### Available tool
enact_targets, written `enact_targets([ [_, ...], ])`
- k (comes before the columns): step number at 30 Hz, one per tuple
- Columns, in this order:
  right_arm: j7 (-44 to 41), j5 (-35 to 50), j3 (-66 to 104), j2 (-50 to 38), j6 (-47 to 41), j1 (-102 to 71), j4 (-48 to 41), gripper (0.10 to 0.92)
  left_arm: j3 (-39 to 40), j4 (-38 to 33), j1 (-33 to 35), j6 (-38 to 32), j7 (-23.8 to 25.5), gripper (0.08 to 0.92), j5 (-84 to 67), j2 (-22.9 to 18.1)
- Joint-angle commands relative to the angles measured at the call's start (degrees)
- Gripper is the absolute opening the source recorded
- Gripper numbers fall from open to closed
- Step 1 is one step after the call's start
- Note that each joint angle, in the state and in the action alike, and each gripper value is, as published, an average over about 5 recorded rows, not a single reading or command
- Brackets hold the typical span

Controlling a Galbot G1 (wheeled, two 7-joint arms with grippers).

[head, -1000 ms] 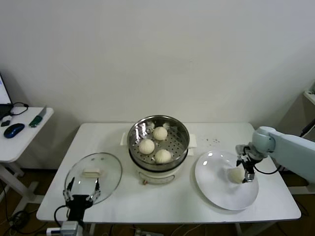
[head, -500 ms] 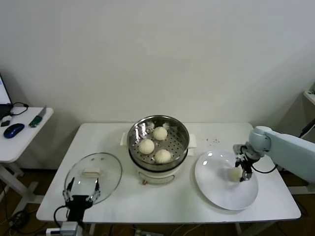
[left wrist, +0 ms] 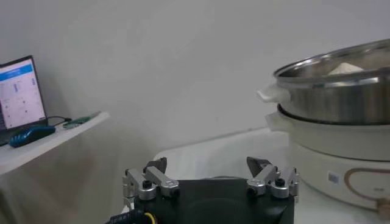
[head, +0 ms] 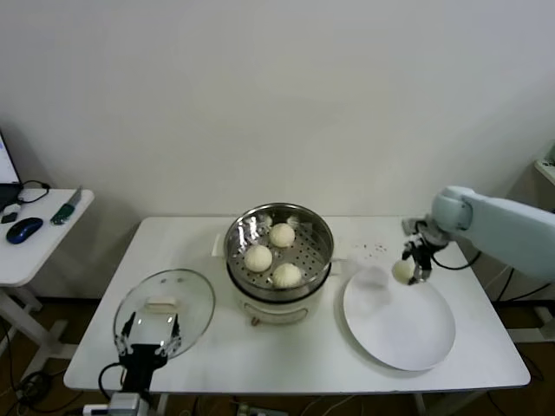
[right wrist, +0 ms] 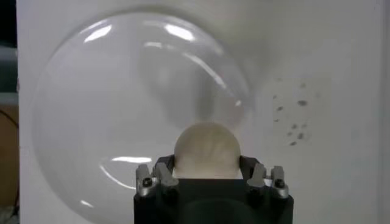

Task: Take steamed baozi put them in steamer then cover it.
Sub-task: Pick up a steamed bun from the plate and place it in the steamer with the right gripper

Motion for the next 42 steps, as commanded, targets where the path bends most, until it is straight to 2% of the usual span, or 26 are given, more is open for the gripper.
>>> enact_targets([
  [1,1.2,23.0,-17.6,12.1,-0.8,24.5,-1.2,0.695,0.8,-0.6,-0.2,0.1,0.2,0.823,0.0,0.3],
  [5,1.8,29.2,-19.4,17.1,-2.0,27.4,-1.3,0.696,1.4,-1.6,-0.4,0.7,0.7,0.823,-1.2,0.5],
  [11,2.5,33.7,-19.4,26.0,-3.3,27.2,-1.5,0.696,1.4,-2.3,-1.3,1.5,1.2,0.823,-2.5,0.8],
  [22,3.6,34.0,-16.6,35.9,-4.7,18.6,-5.9,0.696,2.0,-2.4,-5.5,3.5,1.5,0.823,-1.6,1.0],
  [42,4.2,27.1,-20.9,35.1,-4.4,11.2,-6.2,0.704,1.2,-1.7,-4.5,2.4,1.4,0.823,-2.3,1.3],
])
